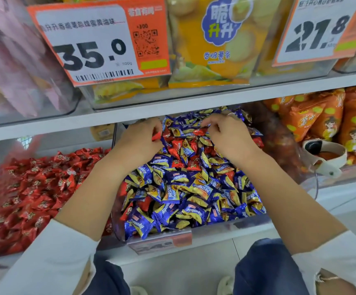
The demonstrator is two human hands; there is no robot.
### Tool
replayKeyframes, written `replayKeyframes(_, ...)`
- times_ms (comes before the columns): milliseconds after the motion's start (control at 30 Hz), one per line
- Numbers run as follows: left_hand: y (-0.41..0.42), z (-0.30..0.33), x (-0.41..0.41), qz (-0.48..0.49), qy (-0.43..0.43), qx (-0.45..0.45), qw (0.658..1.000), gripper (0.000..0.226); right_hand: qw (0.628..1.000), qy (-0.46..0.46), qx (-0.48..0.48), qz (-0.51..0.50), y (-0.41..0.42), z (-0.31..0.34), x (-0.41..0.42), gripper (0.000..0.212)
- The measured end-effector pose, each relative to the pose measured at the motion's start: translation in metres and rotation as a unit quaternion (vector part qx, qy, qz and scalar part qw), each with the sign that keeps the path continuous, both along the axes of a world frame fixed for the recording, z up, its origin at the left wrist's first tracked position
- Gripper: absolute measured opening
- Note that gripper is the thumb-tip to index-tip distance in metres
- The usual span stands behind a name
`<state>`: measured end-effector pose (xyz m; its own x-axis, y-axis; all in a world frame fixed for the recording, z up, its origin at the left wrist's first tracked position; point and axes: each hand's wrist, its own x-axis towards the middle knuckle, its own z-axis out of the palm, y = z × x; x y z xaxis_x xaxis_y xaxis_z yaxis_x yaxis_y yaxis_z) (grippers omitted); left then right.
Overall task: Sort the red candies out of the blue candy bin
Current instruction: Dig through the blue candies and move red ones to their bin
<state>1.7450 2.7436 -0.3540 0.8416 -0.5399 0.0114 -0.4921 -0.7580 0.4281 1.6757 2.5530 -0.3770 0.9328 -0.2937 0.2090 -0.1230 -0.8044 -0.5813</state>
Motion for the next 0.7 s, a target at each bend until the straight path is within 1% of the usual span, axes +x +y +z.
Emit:
replayKeyframes(67,-0.002,0.001,-0.002,-0.006,0.018,0.032,0.999,0.024,0.999,0.018,-0.024,0.019,0.004,0.001,0.001,0.029)
replayKeyframes(133,-0.005,0.000,-0.004,-0.008,0.024,0.053,0.998,0.030,0.995,0.055,-0.074,0.032,0.007,-0.002,0.002,0.034)
replayKeyframes(200,-0.009,0.001,-0.007,-0.002,-0.016,0.069,0.998,0.023,0.992,0.072,-0.099,0.033,0.009,-0.007,0.003,0.037)
replayKeyframes(267,-0.014,0.003,-0.013,-0.003,-0.069,0.090,0.993,0.016,0.992,0.041,-0.114,0.019,0.010,-0.009,0.005,0.032)
replayKeyframes(367,-0.022,-0.002,-0.020,-0.024,-0.091,0.100,0.991,0.031,0.991,-0.010,-0.130,0.002,0.008,-0.010,0.007,0.027)
replayKeyframes(467,-0.027,-0.011,-0.020,-0.043,-0.105,0.121,0.986,0.037,0.992,-0.051,-0.110,-0.023,0.005,-0.006,0.005,0.023)
replayKeyframes(500,-0.028,-0.014,-0.018,-0.048,-0.100,0.130,0.985,0.045,0.994,-0.051,-0.090,-0.036,0.004,-0.004,0.003,0.027)
replayKeyframes(533,-0.027,-0.016,-0.016,-0.052,-0.088,0.139,0.985,0.054,0.995,-0.046,-0.070,-0.048,0.004,-0.001,0.001,0.036)
replayKeyframes(600,-0.028,-0.019,-0.011,-0.060,-0.063,0.167,0.982,0.068,0.997,-0.028,-0.056,-0.055,0.005,0.001,-0.002,0.048)
replayKeyframes(633,-0.028,-0.021,-0.010,-0.065,-0.057,0.184,0.979,0.071,0.997,-0.014,-0.065,-0.042,0.006,0.001,-0.004,0.048)
replayKeyframes(667,-0.029,-0.023,-0.008,-0.071,-0.057,0.200,0.976,0.070,0.997,0.004,-0.072,-0.019,0.009,0.000,-0.005,0.042)
replayKeyframes(700,-0.029,-0.025,-0.006,-0.073,-0.064,0.208,0.973,0.068,0.997,0.019,-0.071,0.008,0.012,-0.002,-0.004,0.032)
